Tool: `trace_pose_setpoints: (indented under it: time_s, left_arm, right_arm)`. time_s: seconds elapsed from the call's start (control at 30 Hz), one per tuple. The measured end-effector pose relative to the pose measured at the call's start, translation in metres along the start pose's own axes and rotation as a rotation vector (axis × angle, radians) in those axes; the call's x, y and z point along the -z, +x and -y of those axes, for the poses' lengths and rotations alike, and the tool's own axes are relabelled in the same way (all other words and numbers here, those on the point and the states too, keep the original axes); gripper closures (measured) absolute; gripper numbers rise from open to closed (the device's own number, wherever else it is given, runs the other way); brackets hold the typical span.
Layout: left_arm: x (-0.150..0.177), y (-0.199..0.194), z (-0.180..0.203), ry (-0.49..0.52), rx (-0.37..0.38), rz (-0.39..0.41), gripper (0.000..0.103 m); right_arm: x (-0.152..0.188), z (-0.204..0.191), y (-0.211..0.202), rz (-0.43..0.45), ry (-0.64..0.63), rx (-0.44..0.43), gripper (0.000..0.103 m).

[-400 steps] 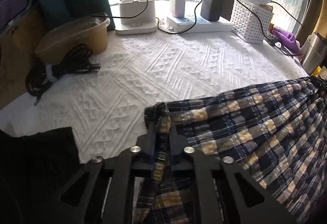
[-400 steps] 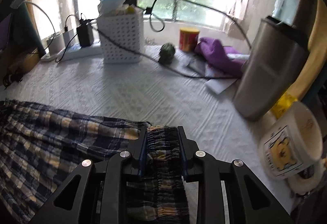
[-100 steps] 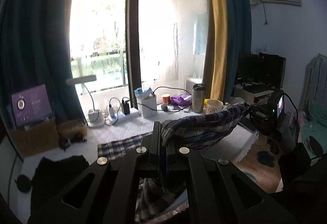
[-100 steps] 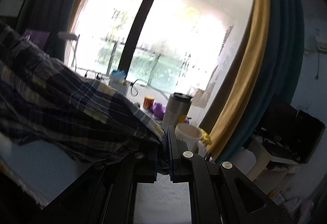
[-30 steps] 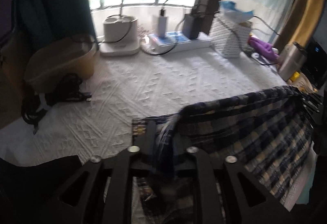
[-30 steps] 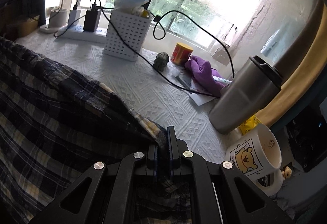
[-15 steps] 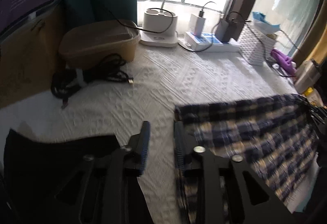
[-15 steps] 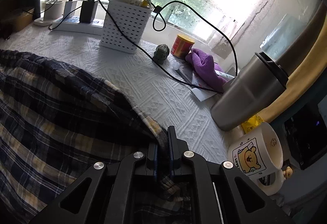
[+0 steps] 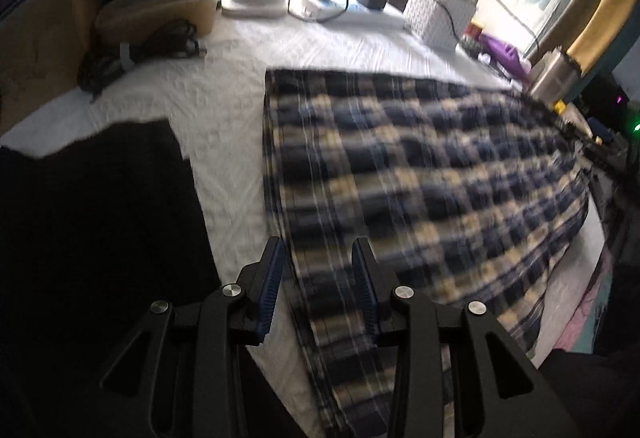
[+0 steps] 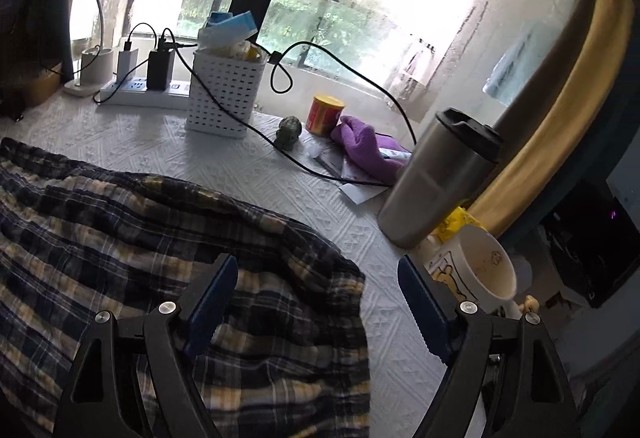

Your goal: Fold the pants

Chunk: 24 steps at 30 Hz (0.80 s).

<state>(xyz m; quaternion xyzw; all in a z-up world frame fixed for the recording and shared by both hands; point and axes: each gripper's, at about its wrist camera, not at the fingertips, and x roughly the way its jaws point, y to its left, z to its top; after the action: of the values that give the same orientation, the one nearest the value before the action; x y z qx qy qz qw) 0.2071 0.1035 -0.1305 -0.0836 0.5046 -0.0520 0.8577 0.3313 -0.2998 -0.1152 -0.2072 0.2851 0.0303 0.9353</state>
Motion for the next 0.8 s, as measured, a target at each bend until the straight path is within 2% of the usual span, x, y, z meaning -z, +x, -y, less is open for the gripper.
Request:
trace_pose_setpoints:
  time_s: [0.3,0.37,0.4,0.43,0.53,0.8]
  left_arm:
    - [0.028,-0.013,0.002,-0.025,-0.011,0.014,0.068]
    - [0.034,-0.018,0.004,-0.028,-0.009,0.024,0.063]
    - [0.037,-0.021,0.005,-0.032,-0.009,0.027,0.054]
    - [0.041,-0.024,0.005,-0.037,-0.008,0.030,0.051]
    - [0.052,-0.031,0.008,-0.047,-0.008,0.030,0.051]
    - [0.089,-0.040,0.018,-0.064,-0.003,0.009,0.050]
  right_arm:
    - [0.043,0.031,-0.015,-0.057,0.141,-0.024,0.020]
    - [0.056,0.038,-0.018,-0.070,0.176,-0.027,0.019]
    - [0.062,0.041,-0.020,-0.077,0.194,-0.031,0.020]
    - [0.070,0.044,-0.021,-0.086,0.213,-0.035,0.019]
    - [0.087,0.052,-0.023,-0.104,0.266,-0.046,0.019]
    - [0.120,0.074,-0.026,-0.122,0.448,-0.155,0.020]
